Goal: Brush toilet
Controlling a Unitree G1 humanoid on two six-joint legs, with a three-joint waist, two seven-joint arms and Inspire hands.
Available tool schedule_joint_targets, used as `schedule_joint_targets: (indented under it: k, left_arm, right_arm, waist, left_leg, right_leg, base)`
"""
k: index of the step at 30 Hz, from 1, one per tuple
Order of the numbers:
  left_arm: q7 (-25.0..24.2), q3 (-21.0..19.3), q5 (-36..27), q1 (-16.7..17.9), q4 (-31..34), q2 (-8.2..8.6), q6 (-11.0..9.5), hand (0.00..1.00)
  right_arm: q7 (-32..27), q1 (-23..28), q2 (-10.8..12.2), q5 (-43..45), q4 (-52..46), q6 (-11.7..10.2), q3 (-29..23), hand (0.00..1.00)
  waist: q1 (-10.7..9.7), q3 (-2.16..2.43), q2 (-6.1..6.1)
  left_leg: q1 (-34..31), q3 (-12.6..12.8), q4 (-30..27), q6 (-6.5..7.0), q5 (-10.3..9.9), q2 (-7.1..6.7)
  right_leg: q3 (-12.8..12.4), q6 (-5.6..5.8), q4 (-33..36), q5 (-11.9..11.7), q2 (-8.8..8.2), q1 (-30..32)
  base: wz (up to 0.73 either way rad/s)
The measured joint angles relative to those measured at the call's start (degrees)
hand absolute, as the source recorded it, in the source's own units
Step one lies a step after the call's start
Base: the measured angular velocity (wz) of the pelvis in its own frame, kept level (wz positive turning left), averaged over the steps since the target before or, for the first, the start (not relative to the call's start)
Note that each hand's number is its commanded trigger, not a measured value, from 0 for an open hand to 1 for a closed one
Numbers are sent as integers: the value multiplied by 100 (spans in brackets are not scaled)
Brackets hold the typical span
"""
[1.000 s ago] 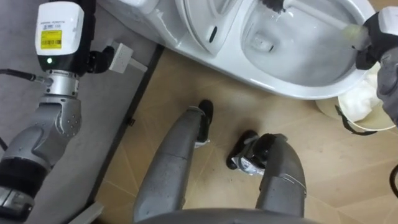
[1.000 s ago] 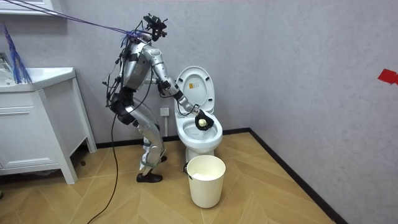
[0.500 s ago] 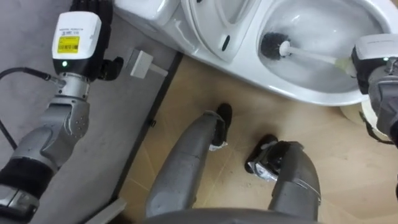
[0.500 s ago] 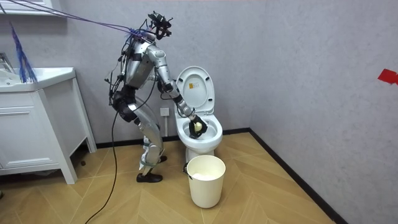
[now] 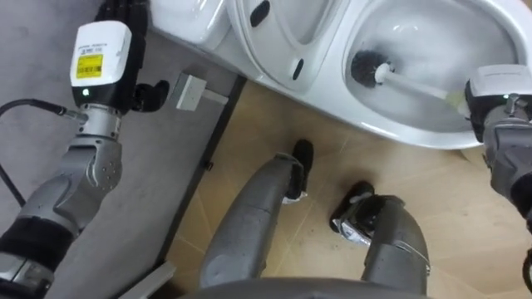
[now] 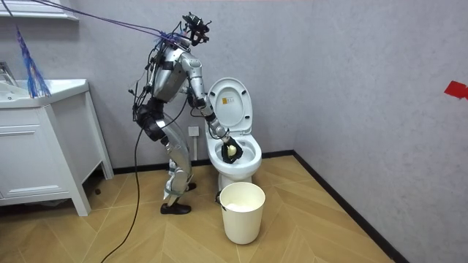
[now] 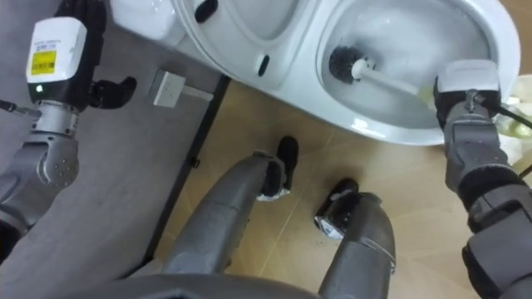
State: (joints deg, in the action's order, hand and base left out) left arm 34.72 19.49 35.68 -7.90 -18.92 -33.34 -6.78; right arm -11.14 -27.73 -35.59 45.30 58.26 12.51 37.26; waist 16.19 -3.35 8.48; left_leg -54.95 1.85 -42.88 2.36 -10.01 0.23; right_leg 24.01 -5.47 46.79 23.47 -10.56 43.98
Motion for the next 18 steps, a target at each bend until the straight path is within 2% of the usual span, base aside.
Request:
schedule_joint_targets:
  k: [2, 3, 4, 6, 8, 9, 12, 14, 16, 17, 18]
  left_arm:
    - [11, 0, -2, -57, 0, -1, 6, 0]
    - [14, -2, -2, -62, 11, 0, 18, 0]
    - [14, -1, -3, -63, 9, 0, 20, 0]
    - [54, 2, -10, -47, 9, -3, 51, 0]
    - [91, 2, 0, -74, 22, -3, 139, 0]
    - [91, 3, 4, -48, 55, -2, 195, 0]
    - [55, -22, 211, 44, 199, -1, 423, 0]
    - [30, -18, 235, 40, 199, 0, 460, 0]
    - [-32, 6, 230, 42, 199, 11, 473, 0]
    - [-75, 6, 228, 45, 178, 52, 474, 0]
    - [-135, 12, 224, 24, 135, 155, 474, 0]
  right_arm:
    - [-98, -107, -99, 10, 177, -176, -21, 100]
    - [-141, -173, -145, 11, 310, -290, -21, 100]
    - [-151, -217, -157, 7, 364, -327, -20, 100]
    - [-254, -309, -190, -160, 452, -454, -32, 100]
    - [-418, -488, -183, -450, 621, -569, -65, 100]
    - [-507, -611, -180, -639, 680, -569, -173, 100]
    - [-630, -838, -218, -851, 762, -554, -556, 100]
    - [-629, -790, -236, -751, 826, -551, -553, 100]
    - [-623, -680, -210, -717, 766, -511, -553, 100]
    - [-612, -555, -162, -635, 662, -483, -552, 100]
    - [-568, -414, -154, -539, 587, -494, -538, 100]
  waist:
    - [-2, -13, -26]
    - [11, -11, -94]
    - [1, -16, -113]
    - [-49, -15, -316]
    - [-162, -16, -444]
    - [-206, -14, -553]
    - [-327, -3, -742]
    - [-385, -9, -795]
    - [-409, -10, -795]
    - [-374, -7, -777]
    - [-339, -4, -665]
  left_leg:
    - [-11, 31, 14, 1, 1, -4]
    - [-26, 91, 9, 2, 1, -6]
    - [-26, 111, 8, 4, 2, -6]
    - [-25, 166, 7, 18, 10, -70]
    - [-35, 207, 17, 49, 38, -110]
    - [-37, 221, 21, 60, 54, -113]
    - [-28, 267, -9, 97, 78, -107]
    - [10, 250, -65, 105, 81, -100]
    - [73, 262, -73, 128, 72, -91]
    - [127, 255, -65, 161, 54, -80]
    - [169, 214, -44, 172, 44, -51]
  right_leg:
    - [-20, 1, 55, 5, -39, 56]
    - [-91, 4, 125, 20, -69, 131]
    - [-110, 4, 139, 20, -77, 144]
    - [-222, 10, 308, 44, -171, 262]
    - [-253, 18, 402, 64, -230, 320]
    - [-302, 20, 440, 66, -248, 362]
    - [-333, 30, 497, 58, -276, 375]
    - [-266, 33, 497, 52, -287, 279]
    - [-259, 64, 481, 44, -282, 203]
    - [-271, 87, 451, 26, -254, 151]
    - [-212, 109, 369, -10, -215, 53]
  base:
    - [-3]
    - [-8]
    - [-12]
    - [-7]
    - [5]
    - [-3]
    - [-4]
    - [7]
    - [-2]
    - [-12]
    - [-8]
